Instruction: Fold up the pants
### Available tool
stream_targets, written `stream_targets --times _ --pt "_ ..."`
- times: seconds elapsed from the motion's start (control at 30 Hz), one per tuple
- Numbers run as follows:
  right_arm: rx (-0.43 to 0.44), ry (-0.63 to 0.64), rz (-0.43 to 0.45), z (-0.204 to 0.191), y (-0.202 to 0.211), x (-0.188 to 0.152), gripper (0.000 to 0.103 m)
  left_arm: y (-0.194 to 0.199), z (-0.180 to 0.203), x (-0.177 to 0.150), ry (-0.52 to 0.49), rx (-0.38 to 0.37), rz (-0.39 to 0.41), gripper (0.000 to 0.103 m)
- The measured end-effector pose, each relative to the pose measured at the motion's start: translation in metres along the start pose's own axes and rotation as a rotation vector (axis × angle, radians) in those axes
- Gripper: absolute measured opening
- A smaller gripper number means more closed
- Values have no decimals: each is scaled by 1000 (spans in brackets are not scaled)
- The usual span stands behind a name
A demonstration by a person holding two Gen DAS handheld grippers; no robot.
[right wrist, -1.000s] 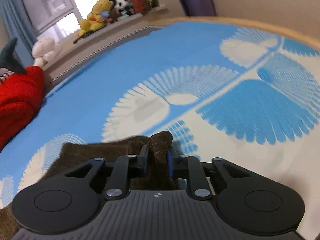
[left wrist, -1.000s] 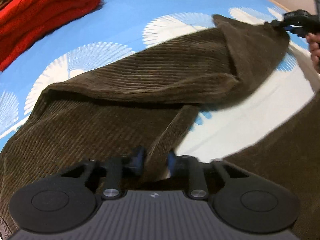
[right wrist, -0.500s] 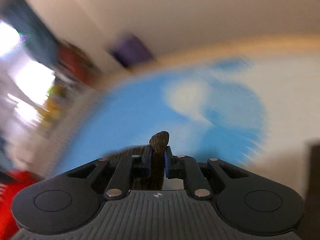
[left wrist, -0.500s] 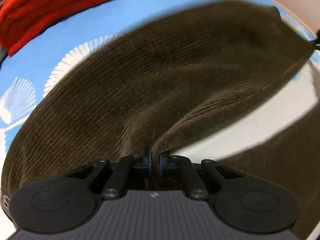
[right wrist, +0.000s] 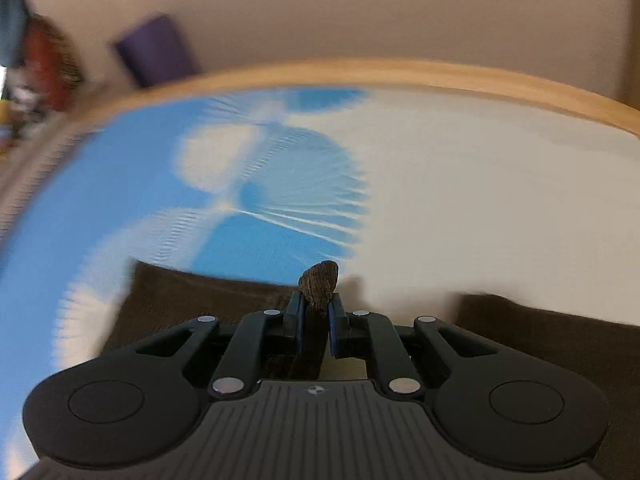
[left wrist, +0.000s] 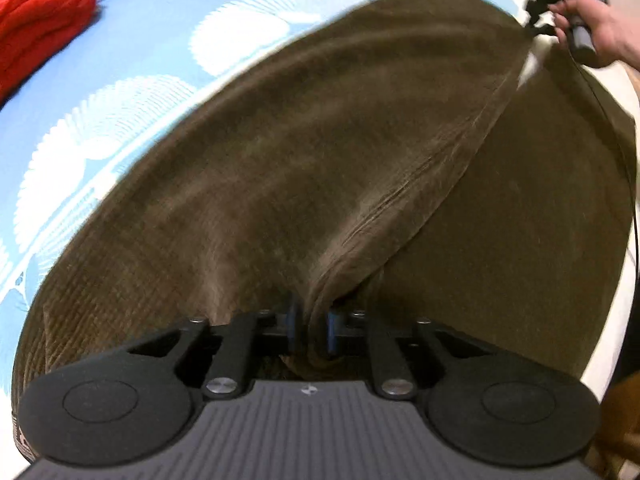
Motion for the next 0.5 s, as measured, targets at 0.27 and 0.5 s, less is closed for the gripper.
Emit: stream_targets --times 0.27,0.5 --pt "3 9 205 5 55 8 38 102 -76 -31 228 -105 323 52" --pt "352 197 298 -15 162 -11 42 156 -207 -135 696 131 464 66"
Point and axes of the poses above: each gripper's, at about its wrist camera, not at the fingertips, and y roughly against the way its jaws point, z to its right, x to its top, the point moved 1 cm from there along -y, roughly the way its jaws point, and after that the axes turned 15 degrees about -x, right-handed, at the moved point
